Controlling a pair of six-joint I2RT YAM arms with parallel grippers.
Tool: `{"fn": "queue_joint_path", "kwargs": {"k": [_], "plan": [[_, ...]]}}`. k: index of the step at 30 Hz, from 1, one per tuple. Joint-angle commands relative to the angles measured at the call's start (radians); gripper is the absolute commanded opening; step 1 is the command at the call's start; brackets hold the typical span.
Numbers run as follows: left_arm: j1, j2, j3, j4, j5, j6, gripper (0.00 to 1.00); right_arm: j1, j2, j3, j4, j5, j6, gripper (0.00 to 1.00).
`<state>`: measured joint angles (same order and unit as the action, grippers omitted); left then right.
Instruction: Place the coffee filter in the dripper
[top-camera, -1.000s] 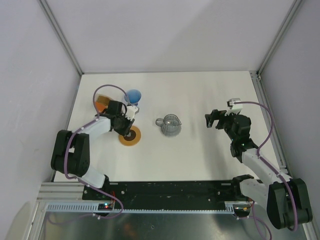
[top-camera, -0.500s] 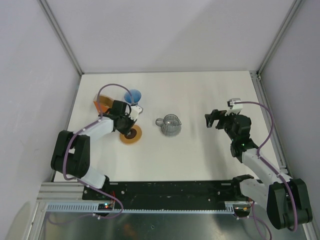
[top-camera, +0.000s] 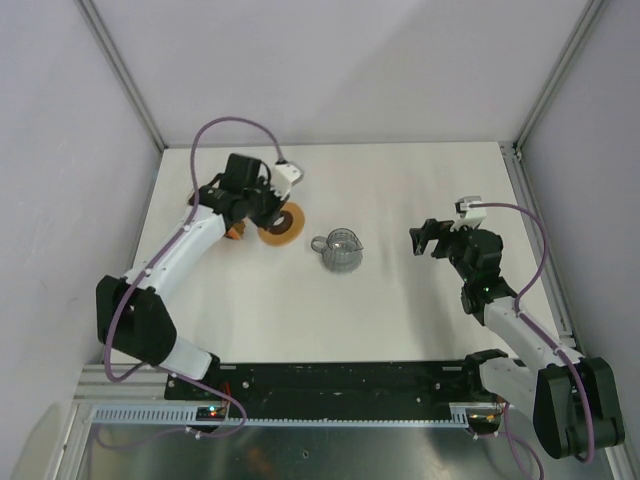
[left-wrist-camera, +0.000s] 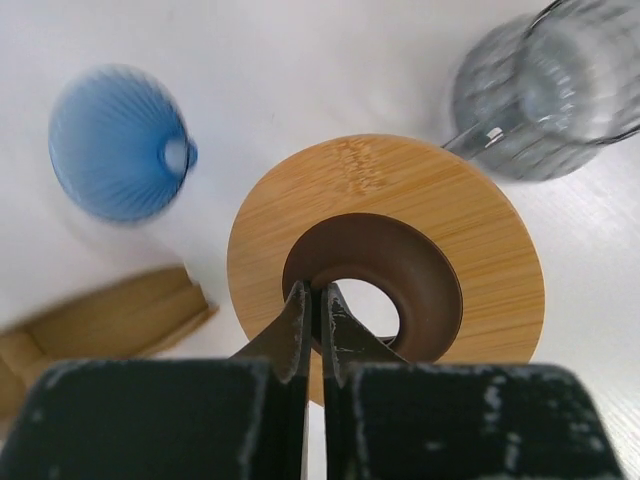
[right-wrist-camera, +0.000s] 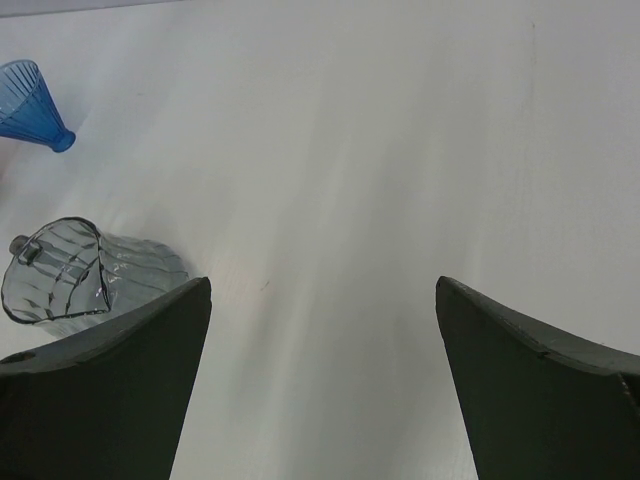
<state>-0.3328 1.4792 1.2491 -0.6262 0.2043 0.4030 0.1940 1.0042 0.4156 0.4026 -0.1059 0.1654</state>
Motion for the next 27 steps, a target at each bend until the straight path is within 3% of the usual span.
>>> {"fn": "queue_joint_path", "kwargs": {"k": [1,6,12,27], "plan": [[-0.14,0.049,0.181,-0.064,-0.019,0.06,0.0,-0.006,-0.023,0.042,0.042,-0.013,0.014,0.99],[-0.263,0.157,0.34,-0.074,-0.053,0.101,0.0,-0.008,-0.046,0.042,0.021,-0.005,0.01,0.99],[-0.386,0.298,0.415,-0.078,-0.103,0.154,0.0,-0.01,-0.053,0.042,0.008,0.001,0.007,0.99],[-0.461,0.424,0.451,-0.078,-0.198,0.166,0.0,-0.015,-0.051,0.042,0.005,-0.002,0.006,0.99]]}}
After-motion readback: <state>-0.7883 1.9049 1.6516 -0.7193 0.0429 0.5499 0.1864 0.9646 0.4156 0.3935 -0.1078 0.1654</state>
